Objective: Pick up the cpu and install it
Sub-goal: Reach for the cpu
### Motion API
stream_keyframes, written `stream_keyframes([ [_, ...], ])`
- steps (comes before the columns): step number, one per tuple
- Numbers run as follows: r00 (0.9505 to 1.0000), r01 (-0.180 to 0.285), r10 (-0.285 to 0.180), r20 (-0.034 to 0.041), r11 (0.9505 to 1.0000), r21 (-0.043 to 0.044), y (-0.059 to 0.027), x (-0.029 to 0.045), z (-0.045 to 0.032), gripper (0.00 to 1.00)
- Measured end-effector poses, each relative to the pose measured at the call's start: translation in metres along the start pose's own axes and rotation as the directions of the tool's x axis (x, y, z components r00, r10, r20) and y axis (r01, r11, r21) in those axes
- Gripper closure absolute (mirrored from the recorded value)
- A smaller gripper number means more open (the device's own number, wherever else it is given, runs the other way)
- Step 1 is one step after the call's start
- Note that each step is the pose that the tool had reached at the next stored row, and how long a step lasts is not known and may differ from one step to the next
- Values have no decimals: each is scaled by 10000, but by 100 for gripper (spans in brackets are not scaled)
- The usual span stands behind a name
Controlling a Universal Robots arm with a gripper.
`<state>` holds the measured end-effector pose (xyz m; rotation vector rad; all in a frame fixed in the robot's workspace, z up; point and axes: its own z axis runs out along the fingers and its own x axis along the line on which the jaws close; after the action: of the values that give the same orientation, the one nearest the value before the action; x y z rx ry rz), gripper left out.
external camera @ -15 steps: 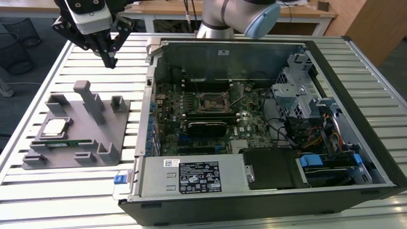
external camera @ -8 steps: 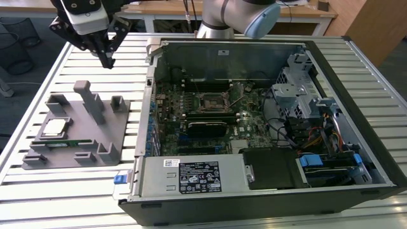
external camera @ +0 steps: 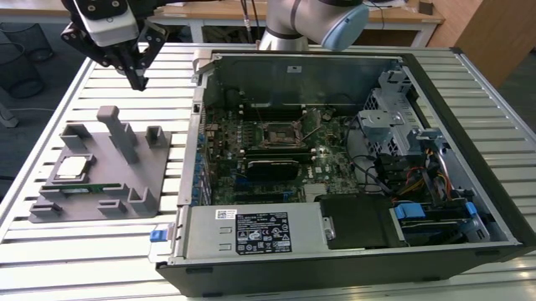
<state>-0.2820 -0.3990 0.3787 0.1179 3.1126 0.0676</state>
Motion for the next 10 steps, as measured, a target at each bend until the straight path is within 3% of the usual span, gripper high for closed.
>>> stream_keyframes([
  [10, 10000, -1, 1, -1, 10000, 0, -5, 61, 8, 89],
])
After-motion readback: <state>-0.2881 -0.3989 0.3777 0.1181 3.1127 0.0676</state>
